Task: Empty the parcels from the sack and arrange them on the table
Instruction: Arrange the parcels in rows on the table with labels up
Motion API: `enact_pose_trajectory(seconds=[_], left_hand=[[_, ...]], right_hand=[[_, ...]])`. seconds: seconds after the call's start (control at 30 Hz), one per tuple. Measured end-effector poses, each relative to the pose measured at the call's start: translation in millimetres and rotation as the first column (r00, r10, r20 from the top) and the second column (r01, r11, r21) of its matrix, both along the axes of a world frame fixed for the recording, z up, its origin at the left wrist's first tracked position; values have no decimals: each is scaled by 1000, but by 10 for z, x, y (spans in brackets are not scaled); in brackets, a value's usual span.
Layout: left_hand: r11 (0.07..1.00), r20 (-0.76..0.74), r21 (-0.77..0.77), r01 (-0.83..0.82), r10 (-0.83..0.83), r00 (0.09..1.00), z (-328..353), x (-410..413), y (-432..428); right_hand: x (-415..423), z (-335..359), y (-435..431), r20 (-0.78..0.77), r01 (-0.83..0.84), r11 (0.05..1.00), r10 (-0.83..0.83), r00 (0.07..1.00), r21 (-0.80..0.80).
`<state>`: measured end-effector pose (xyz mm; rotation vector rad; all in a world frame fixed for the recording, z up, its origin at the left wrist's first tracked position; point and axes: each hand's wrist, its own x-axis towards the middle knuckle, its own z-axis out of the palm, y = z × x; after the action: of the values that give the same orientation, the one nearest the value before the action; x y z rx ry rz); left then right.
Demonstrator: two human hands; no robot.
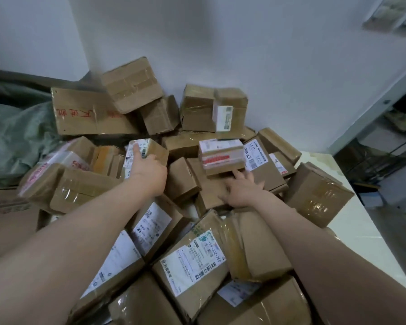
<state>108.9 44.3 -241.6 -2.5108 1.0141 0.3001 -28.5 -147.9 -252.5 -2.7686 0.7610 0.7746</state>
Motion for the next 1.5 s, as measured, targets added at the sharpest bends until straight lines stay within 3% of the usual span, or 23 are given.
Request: enact_pose_trajectory(seconds=[0.07, 0.13, 0.2, 0.27, 0.33, 0.43, 0.53, 0.6, 0.7, 0.77, 0.87, 0.93, 1.07, 1.2, 1.3, 1.37, 1.43, 1.5], left_hand=[[1000, 8, 15, -10, 10, 1000, 35, -70, -89], [994, -56, -104, 22, -28, 998, -33, -152, -133], [982, -158, -174, 67, -95, 983, -154, -268, -99], [996, -258, -64, 56, -71, 964, -258, -352, 15], [999, -338, 40, 3, 11, 941, -283, -345, 150], [984, -296, 155, 90, -41, 954, -211, -289, 307], [953, -230, 261, 155, -94, 969, -143, -226, 297], [980, -171, 143, 138, -113, 979, -113, -187, 179], [962, -20, -257, 92, -101, 995, -21, -123, -114], [938, 9, -324, 125, -129, 992, 6, -61, -306], [984, -87, -135, 112, -124, 988, -168, 86, -377], [994, -155, -62, 88, -97, 983, -340, 214, -271], [993, -119, 23, 115, -112, 987, -416, 297, -64], [998, -41, 52, -39, 41, 998, -317, 285, -143], [994, 1, -44, -103, 104, 995, -237, 413, -216], [979, 63, -180, -91, 104, 993, -160, 547, -282], [947, 148, -322, -2, 52, 988, -84, 699, -405], [920, 272, -373, 119, -14, 962, 11, 856, -586]], right_hand=[[-68, 161, 206, 56, -145, 977, 138, 989, 155], [-160, 224, 426, 27, -296, 931, 297, 954, 216], [-269, 178, 588, -23, -465, 879, 470, 883, 108], [-352, 98, 627, -71, -577, 814, 573, 817, -72], [-385, 73, 539, -94, -540, 827, 532, 841, -153], [-391, 65, 321, -70, -407, 884, 402, 913, -232], [-357, -5, 132, 109, -246, 905, 300, 948, -348], [-259, -37, 92, 265, -150, 909, 266, 927, -388], [74, -7, 201, 372, -136, 898, 306, 876, -418], [337, -11, 307, 333, -224, 885, 373, 866, -409], [580, -149, 295, 90, -343, 881, 390, 917, -324], [610, -274, 172, 18, -290, 916, 307, 952, -279], [493, -275, -93, 64, -123, 965, 141, 988, -232], [404, -146, -184, 179, -10, 960, 63, 982, -281], [421, -89, -81, 415, 191, 901, -13, 910, -389], [518, -46, -23, 581, 243, 847, 93, 808, -474], [723, 11, 19, 662, 136, 847, 291, 690, -514], [1028, 102, 55, 630, -75, 839, 460, 626, -539]])
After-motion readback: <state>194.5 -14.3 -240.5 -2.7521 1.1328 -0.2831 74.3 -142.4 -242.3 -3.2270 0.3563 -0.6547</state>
